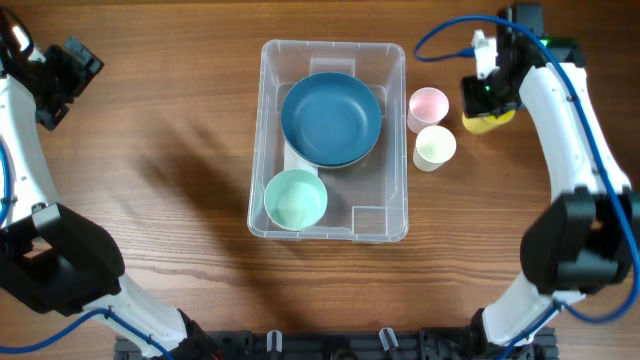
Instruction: Pack container
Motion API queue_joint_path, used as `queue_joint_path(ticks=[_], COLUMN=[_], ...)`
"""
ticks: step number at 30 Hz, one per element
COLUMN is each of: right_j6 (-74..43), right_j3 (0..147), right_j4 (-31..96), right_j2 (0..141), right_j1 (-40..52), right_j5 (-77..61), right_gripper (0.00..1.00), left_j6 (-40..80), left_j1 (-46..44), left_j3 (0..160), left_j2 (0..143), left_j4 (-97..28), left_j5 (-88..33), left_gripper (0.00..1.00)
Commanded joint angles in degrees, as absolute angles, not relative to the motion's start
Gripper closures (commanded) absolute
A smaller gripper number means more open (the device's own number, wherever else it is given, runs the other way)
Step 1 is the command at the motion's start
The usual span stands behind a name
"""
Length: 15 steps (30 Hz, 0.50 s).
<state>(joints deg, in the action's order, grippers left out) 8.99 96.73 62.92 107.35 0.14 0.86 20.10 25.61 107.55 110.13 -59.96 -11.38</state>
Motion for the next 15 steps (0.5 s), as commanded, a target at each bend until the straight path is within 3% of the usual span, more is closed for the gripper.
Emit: queue_joint_path(ticks=[1, 15], right_j6=[6.57, -1.61], right_j3=[100.31, 99.04], right_j4=[65.43, 74.02], right_j2=[99.44, 93.23], right_j1=[5.61, 30.33], right_j5=[1.87, 1.28], right_gripper=[0.96, 0.96], left_j6=[20.6, 20.6], left_j1=[25.74, 25.74], left_j3=[108.66, 108.66], left_j2=[108.53, 108.53], left_j4=[-59.81, -59.81], left_j5=[-11.22, -11.22], left_gripper=[0.0, 0.0])
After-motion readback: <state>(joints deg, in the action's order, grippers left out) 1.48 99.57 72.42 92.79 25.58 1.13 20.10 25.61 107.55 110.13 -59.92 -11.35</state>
